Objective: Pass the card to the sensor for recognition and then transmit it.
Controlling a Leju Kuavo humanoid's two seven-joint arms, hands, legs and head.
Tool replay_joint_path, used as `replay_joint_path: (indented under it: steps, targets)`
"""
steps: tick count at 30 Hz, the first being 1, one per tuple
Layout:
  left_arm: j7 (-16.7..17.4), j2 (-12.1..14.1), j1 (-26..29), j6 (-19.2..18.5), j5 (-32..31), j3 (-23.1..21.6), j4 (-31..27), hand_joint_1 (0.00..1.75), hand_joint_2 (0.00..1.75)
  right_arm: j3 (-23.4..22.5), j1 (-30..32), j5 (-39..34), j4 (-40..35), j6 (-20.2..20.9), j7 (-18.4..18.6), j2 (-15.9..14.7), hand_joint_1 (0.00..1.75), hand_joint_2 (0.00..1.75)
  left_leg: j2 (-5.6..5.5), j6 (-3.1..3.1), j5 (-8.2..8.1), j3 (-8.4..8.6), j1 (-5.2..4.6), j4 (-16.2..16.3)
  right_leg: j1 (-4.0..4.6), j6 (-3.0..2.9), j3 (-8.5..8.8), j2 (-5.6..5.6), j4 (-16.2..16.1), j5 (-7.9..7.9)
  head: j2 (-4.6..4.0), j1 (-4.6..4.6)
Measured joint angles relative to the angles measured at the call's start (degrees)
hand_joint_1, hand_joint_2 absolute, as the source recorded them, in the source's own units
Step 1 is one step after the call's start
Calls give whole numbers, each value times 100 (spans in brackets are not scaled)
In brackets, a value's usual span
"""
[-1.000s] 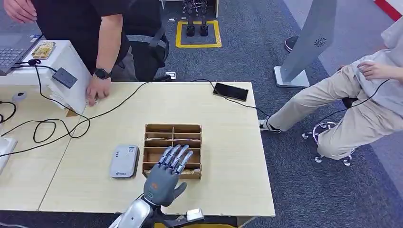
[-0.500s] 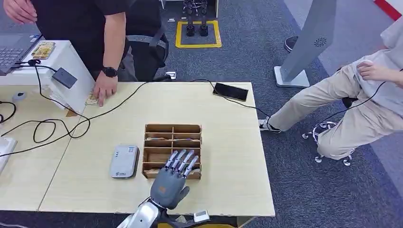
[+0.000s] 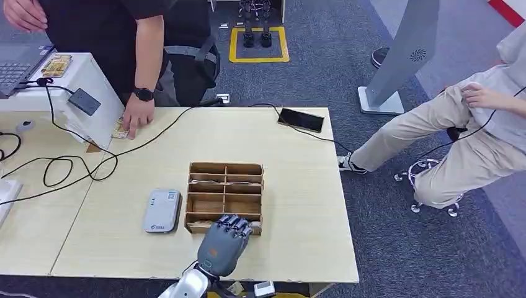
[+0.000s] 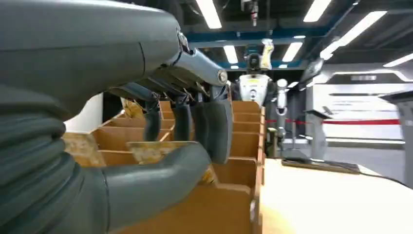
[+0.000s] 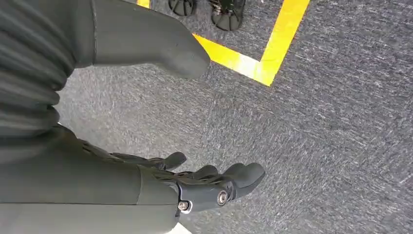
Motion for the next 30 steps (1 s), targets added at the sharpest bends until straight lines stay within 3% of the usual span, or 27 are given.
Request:
replay_joint_path:
  steps: [13,23,25,30]
  targets:
    - [76,-46,82,13,-39,0,-79,175,175,74,0,0,116,-7,-13,-17,0,175,0,0,0,0,0,0,0,0,0,0,0,0,0,0]
    - [-52,-63,311,13,-44,0,-592,175,175,76,0,-13,173,-4,-28,-26,0,175,0,0,0,0,0,0,0,0,0,0,0,0,0,0]
    - [-52,-59,370,13,-46,2,-801,5,175,79,0,-15,188,-9,-48,-33,0,175,0,0,0,0,0,0,0,0,0,0,0,0,0,0]
    - [203,0,414,13,-46,2,-1503,0,175,87,-1,-17,253,-37,-81,-44,0,175,0,0,0,0,0,0,0,0,1,-1,0,0,0,-2]
